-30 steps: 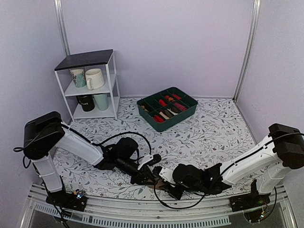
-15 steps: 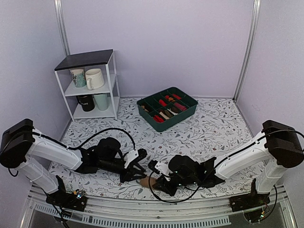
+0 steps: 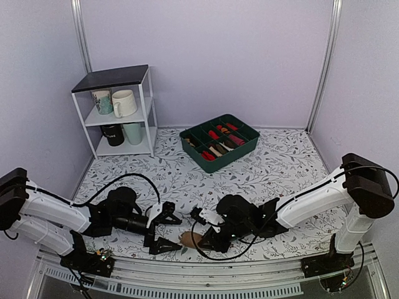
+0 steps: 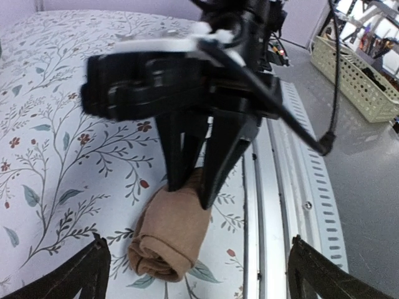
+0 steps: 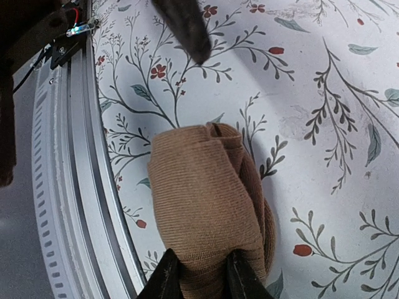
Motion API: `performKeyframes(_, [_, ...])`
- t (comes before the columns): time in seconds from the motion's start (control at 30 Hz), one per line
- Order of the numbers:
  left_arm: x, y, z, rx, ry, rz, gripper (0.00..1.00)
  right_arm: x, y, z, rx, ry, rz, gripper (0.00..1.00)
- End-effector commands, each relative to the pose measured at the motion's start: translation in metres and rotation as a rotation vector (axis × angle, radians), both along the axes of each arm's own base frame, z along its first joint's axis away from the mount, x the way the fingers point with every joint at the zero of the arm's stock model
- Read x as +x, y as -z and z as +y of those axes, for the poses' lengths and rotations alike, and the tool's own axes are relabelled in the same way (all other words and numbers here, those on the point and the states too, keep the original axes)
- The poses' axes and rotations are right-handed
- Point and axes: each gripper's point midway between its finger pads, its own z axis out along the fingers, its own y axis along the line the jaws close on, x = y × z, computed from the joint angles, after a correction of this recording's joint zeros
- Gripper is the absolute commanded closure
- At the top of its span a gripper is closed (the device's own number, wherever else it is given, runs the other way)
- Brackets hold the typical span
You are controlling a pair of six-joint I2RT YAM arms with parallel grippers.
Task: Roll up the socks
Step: Roll the sock at the center of the board.
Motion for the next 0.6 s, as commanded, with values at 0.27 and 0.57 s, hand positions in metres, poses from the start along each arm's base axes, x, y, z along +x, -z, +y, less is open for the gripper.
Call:
performKeyframes(0.27, [-0.028, 0.023, -0.021, 0.06, 0.153, 0.002, 0.14, -0.036, 0.083, -0.076, -0.415, -0.044, 0.282, 0.79])
performKeyframes(0.57, [-0.013, 0.045, -0.017, 0.142, 0.027, 0.047, 0.14, -0.038, 0.083, -0.073, -0.417, -0.071, 0.309, 0.79])
